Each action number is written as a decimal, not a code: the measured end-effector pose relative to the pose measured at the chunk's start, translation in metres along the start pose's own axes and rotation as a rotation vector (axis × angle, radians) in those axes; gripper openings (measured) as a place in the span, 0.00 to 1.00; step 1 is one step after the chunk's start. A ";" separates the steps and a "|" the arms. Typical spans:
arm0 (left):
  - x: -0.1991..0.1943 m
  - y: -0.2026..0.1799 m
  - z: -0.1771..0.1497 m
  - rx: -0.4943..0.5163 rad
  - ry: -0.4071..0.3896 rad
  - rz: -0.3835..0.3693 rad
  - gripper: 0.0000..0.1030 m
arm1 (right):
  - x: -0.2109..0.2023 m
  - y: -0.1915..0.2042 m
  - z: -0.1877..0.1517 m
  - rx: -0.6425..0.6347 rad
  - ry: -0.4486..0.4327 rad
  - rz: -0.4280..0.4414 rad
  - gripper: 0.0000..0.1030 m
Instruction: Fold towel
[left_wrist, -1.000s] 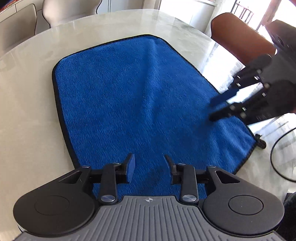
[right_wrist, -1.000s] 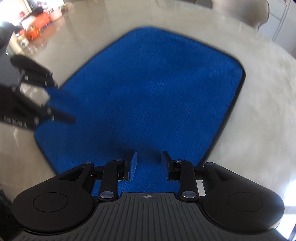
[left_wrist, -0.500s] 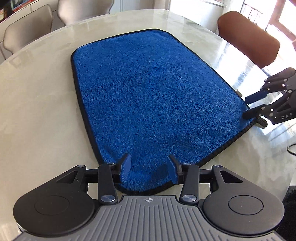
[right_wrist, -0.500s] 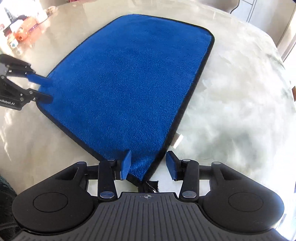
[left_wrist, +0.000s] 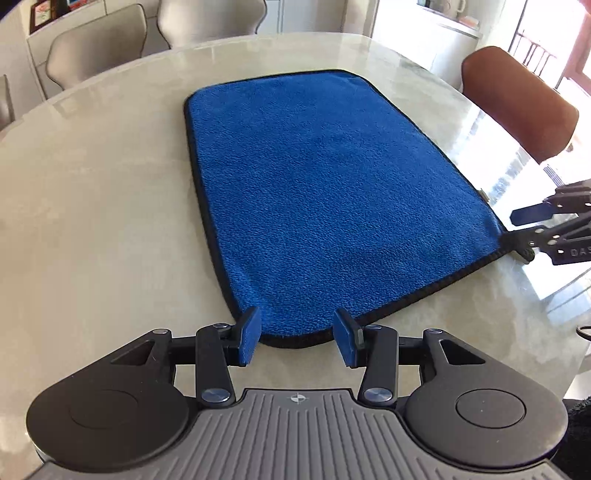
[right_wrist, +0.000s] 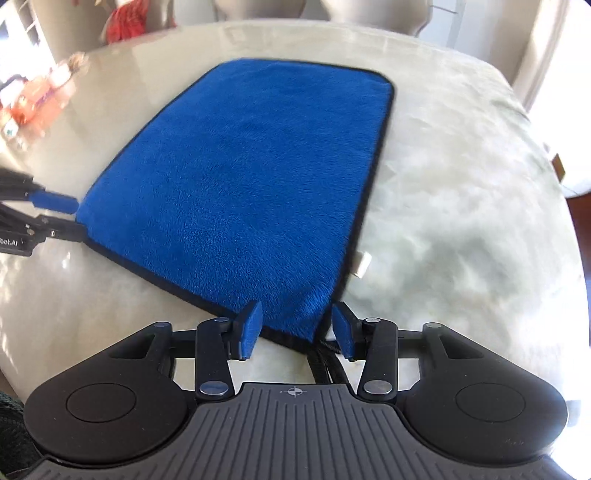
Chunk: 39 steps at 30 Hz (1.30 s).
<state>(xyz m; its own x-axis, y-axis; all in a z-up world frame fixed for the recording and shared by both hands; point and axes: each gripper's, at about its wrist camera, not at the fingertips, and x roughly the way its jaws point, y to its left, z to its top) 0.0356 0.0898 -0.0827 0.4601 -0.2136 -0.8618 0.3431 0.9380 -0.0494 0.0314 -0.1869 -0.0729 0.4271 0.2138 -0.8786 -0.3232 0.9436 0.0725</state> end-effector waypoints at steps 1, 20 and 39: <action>-0.001 -0.001 -0.002 -0.006 -0.002 0.007 0.44 | -0.001 -0.001 -0.002 0.013 -0.012 0.000 0.62; -0.002 0.002 -0.013 -0.127 -0.004 0.015 0.66 | -0.023 0.001 -0.021 0.107 -0.143 -0.075 0.99; 0.009 0.000 -0.008 -0.113 0.035 0.013 0.66 | -0.003 0.002 -0.037 0.038 -0.078 -0.085 0.58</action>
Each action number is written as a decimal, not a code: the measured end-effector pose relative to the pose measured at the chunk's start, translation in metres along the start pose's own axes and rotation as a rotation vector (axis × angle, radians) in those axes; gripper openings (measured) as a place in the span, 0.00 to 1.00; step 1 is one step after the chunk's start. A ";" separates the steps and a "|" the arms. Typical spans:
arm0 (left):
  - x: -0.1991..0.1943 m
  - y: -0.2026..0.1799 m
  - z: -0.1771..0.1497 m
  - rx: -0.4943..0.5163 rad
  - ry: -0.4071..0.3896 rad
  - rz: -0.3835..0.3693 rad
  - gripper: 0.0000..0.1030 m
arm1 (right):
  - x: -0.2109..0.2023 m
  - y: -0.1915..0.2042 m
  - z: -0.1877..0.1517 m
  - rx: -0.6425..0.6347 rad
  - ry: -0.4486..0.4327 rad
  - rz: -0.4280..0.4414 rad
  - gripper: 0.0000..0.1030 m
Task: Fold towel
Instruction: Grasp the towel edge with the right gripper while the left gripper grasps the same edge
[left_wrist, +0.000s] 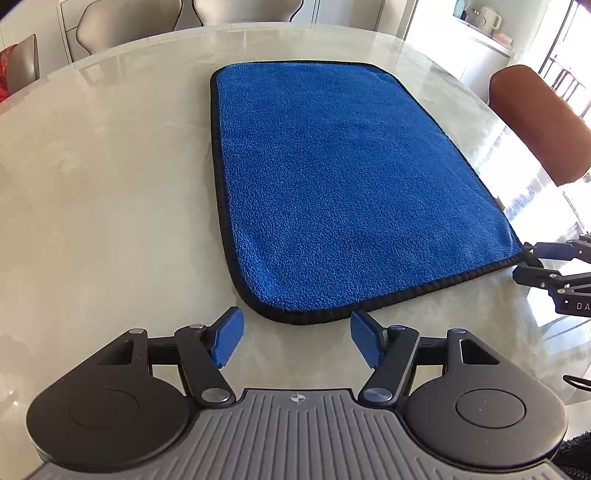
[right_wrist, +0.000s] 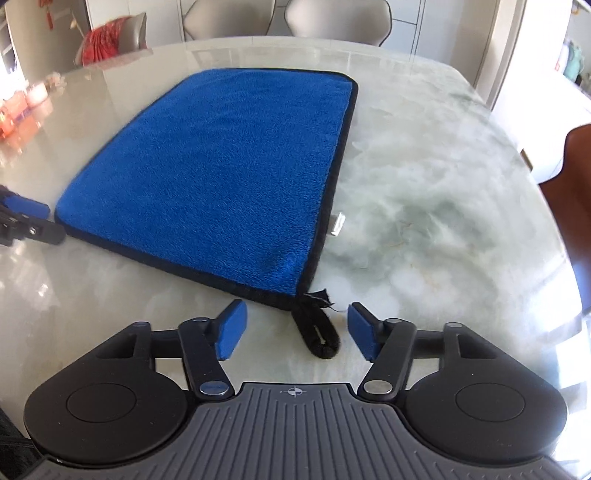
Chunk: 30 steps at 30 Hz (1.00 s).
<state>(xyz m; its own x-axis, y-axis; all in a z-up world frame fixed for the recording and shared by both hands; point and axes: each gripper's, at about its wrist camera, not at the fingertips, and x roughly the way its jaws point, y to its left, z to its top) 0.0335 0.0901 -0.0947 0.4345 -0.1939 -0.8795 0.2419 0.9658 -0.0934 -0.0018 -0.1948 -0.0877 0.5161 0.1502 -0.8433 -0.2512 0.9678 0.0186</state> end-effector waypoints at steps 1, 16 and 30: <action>0.001 0.000 0.001 0.002 0.000 0.001 0.66 | 0.000 0.000 0.000 -0.003 -0.004 -0.002 0.54; 0.002 0.002 0.007 -0.001 -0.040 -0.034 0.11 | -0.014 -0.001 0.006 -0.001 -0.038 0.032 0.12; -0.021 0.003 0.046 0.031 -0.150 -0.009 0.10 | -0.030 -0.031 0.068 0.086 -0.181 0.122 0.12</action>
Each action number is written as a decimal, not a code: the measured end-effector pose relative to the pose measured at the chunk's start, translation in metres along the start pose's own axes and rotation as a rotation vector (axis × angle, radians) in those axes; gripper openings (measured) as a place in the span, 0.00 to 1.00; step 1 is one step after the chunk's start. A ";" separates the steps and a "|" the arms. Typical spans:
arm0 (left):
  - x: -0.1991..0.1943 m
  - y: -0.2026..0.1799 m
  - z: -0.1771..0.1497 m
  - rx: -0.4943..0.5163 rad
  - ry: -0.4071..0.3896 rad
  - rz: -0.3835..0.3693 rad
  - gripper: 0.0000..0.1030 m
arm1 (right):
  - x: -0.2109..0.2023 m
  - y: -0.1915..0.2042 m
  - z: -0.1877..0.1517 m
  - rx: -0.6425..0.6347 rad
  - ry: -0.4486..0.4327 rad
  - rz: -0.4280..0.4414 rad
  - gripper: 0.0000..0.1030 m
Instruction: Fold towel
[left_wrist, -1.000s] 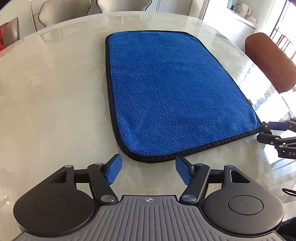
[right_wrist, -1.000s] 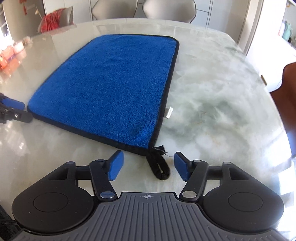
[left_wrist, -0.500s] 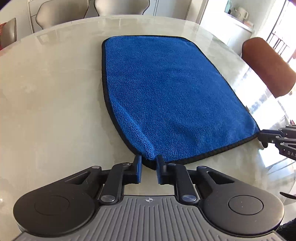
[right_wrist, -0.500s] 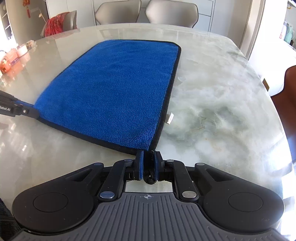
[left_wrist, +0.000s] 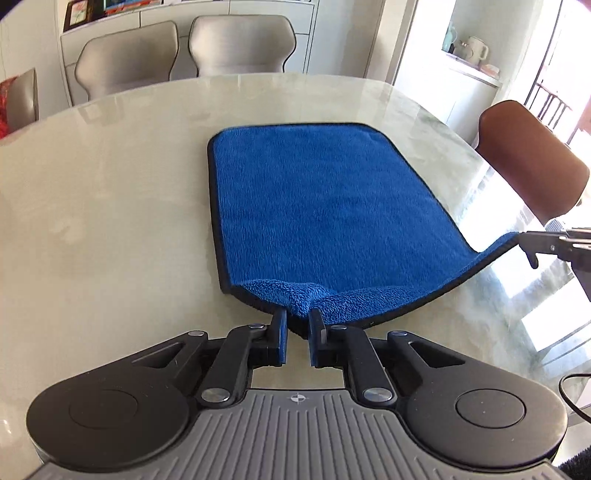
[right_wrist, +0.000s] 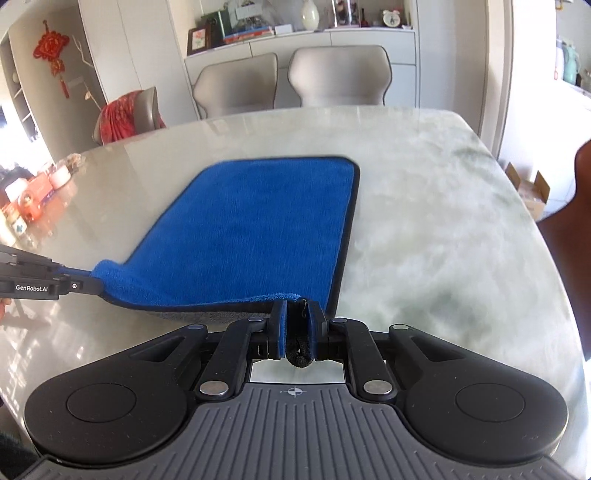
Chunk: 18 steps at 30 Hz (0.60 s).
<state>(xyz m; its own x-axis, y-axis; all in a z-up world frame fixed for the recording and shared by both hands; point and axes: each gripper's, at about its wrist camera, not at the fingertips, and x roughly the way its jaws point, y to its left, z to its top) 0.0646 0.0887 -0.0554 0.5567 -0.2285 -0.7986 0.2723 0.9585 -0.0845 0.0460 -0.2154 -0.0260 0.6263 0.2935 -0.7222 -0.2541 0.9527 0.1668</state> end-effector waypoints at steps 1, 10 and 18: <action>0.001 0.001 0.006 0.003 -0.007 0.005 0.10 | 0.003 -0.001 0.006 -0.003 -0.005 0.003 0.12; 0.021 0.009 0.065 0.059 -0.034 0.047 0.10 | 0.044 -0.018 0.058 -0.017 -0.027 0.011 0.12; 0.054 0.023 0.118 0.071 -0.029 0.081 0.10 | 0.097 -0.035 0.119 -0.048 -0.044 0.015 0.12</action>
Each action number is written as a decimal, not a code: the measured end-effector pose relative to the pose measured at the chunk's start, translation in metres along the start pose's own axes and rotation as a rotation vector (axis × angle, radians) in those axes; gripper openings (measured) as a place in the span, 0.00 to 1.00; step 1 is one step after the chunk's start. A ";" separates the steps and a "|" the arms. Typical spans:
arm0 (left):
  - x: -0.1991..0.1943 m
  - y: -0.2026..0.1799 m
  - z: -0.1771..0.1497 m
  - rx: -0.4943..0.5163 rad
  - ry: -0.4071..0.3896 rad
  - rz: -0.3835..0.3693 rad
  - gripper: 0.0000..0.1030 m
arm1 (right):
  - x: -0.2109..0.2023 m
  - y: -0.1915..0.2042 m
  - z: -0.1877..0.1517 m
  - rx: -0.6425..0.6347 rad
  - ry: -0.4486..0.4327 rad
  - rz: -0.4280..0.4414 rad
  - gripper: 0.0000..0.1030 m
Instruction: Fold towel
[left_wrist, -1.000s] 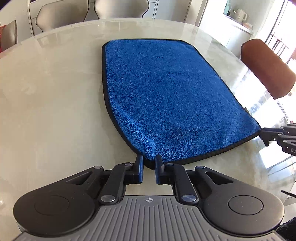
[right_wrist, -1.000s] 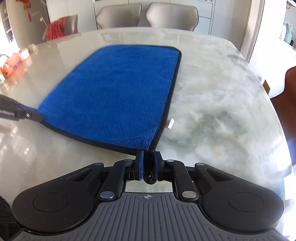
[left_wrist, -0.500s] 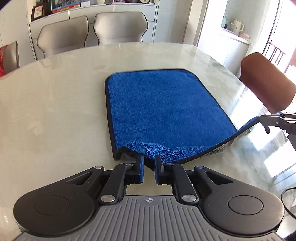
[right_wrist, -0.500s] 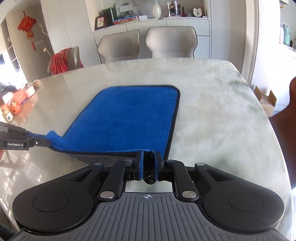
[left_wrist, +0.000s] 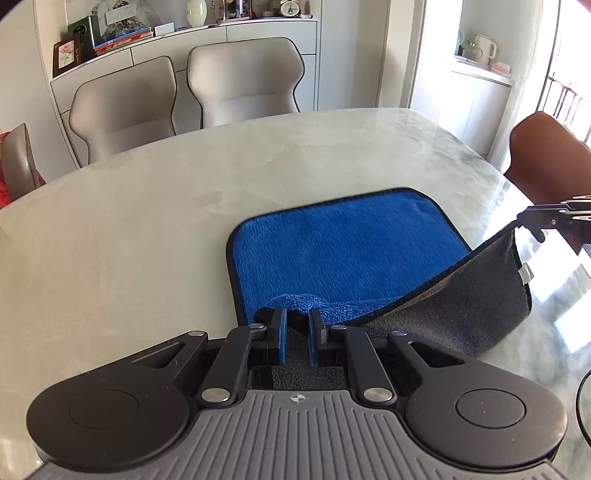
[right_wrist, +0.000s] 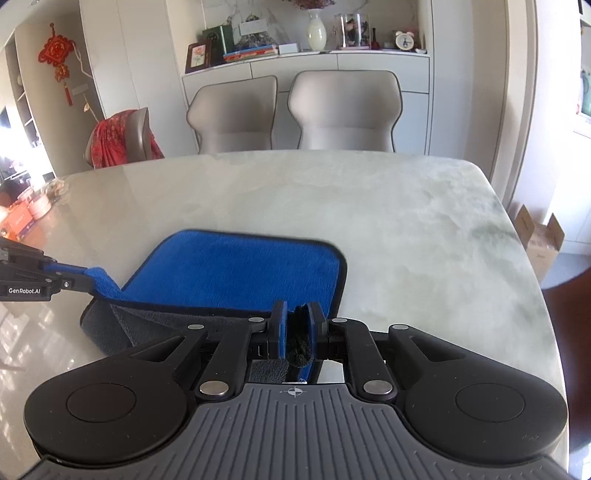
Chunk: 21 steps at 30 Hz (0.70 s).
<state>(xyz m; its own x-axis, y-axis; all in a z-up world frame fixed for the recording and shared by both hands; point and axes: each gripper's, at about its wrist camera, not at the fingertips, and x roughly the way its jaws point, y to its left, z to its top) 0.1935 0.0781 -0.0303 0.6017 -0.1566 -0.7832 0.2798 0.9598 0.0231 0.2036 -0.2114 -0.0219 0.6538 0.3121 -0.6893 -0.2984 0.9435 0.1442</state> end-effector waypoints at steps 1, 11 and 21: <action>0.006 0.002 0.007 0.001 0.003 0.004 0.10 | 0.008 -0.002 0.006 -0.002 0.002 -0.001 0.12; 0.068 0.030 0.055 -0.027 0.043 0.013 0.11 | 0.077 -0.020 0.040 -0.003 0.036 -0.019 0.12; 0.094 0.035 0.073 0.007 0.082 0.048 0.15 | 0.114 -0.029 0.047 -0.010 0.066 -0.045 0.12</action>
<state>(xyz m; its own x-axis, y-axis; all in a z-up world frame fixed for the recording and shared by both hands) 0.3140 0.0804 -0.0577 0.5512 -0.0910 -0.8294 0.2580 0.9639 0.0657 0.3199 -0.1980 -0.0713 0.6195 0.2613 -0.7403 -0.2768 0.9551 0.1055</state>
